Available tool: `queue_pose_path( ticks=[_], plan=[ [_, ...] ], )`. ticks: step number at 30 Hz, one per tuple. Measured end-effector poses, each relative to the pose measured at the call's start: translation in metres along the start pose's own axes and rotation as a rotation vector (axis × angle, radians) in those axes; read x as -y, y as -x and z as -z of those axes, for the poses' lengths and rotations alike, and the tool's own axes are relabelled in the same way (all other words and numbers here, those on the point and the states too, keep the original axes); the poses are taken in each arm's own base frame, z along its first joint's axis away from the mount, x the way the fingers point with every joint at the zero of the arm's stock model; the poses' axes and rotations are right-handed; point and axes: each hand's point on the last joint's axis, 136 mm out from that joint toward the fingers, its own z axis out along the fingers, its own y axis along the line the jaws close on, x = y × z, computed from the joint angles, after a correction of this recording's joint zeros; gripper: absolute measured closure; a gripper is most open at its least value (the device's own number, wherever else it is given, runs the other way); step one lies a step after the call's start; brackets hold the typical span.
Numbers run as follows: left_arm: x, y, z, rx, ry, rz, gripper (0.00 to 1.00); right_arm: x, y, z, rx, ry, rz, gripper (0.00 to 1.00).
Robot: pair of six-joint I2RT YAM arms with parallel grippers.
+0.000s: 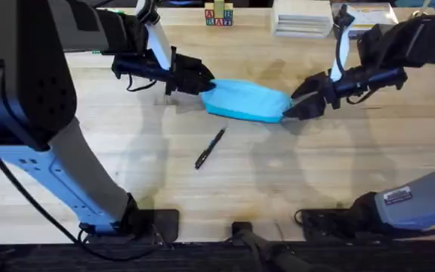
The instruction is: Unzip the bag, pick up the pens from the table one at a time and place them inside, then zip the bag closed.
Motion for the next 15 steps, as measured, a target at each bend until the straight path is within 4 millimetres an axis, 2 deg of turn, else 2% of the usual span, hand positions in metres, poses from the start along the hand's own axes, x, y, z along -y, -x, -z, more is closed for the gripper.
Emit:
queue_pose_path(
  ticks=[9, 15],
  plan=[
    [0.0000, 0.0000, 0.0000, 0.000, 0.000, 0.000, 0.958, -0.0027, -0.0026, 0.0000, -0.011, 0.009, -0.015, 0.044],
    [0.0000, 0.0000, 0.0000, 0.000, 0.000, 0.000, 0.958, -0.0037, -0.0034, 0.0000, -0.014, 0.012, -0.019, 0.107]
  ],
)
